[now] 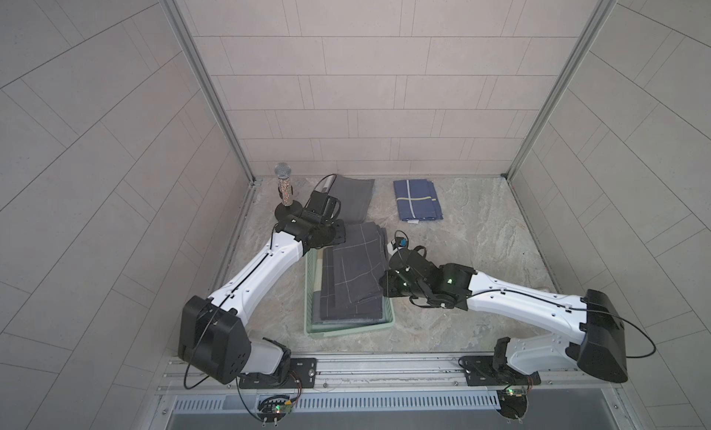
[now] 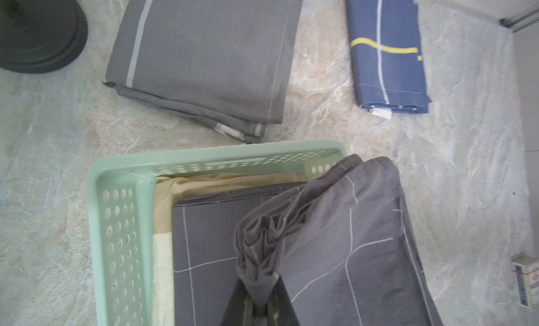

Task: Put the folded pillowcase in the basket
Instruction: Place the pillowcase in the basket.

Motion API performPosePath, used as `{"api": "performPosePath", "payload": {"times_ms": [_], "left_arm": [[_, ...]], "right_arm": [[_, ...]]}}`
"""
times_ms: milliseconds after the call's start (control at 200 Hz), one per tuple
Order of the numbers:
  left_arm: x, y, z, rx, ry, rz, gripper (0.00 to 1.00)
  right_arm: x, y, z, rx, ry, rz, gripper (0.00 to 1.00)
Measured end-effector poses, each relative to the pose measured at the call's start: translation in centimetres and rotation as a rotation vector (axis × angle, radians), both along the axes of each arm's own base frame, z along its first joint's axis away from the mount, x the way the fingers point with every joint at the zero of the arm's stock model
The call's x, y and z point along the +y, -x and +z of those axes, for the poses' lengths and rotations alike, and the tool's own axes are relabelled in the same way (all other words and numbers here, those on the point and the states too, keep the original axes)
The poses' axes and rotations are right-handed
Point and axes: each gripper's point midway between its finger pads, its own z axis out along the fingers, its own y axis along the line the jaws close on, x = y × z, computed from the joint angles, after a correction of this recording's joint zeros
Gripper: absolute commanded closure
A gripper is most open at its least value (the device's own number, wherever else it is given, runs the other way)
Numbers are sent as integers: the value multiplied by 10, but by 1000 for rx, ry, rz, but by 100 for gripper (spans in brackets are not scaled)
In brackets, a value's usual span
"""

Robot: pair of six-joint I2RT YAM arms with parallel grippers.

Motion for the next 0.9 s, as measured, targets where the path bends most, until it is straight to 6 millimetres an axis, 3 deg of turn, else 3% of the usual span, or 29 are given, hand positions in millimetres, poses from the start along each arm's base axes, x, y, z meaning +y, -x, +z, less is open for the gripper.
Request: {"api": "performPosePath", "payload": {"times_ms": [240,445,680,736,816,901], "left_arm": [[22,9,-37,84,-40,23,100],[32,14,-58,118,-55,36,100],[35,7,-75,139,-32,39,99],[35,5,-77,142,-32,35,89],[34,3,-84,153,-38,28,64],[35,2,-90,165,-45,26,45]], "right_arm": [[29,5,-29,41,-11,26,100],[37,8,-46,61,-3,29,100],[36,11,-65,80,8,24,100],[34,12,-70,86,11,20,93],[31,15,-78,99,23,17,68],[28,19,-84,111,34,25,56]]}}
